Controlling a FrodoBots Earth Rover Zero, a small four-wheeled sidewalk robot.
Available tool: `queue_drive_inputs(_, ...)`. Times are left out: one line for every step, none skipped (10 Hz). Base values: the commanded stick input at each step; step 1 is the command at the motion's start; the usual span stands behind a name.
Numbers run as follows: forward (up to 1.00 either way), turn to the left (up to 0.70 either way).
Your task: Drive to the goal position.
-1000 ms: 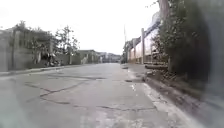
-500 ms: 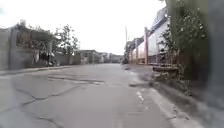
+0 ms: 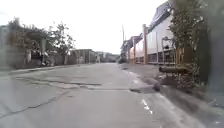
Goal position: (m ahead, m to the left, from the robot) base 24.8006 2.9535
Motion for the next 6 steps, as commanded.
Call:
queue_drive_inputs(1.00, 0.00)
queue_drive_inputs(1.00, 0.00)
queue_drive_inputs(1.00, 0.00)
queue_drive_inputs(1.00, 0.00)
queue_drive_inputs(1.00, 0.00)
queue_drive_inputs(1.00, 0.00)
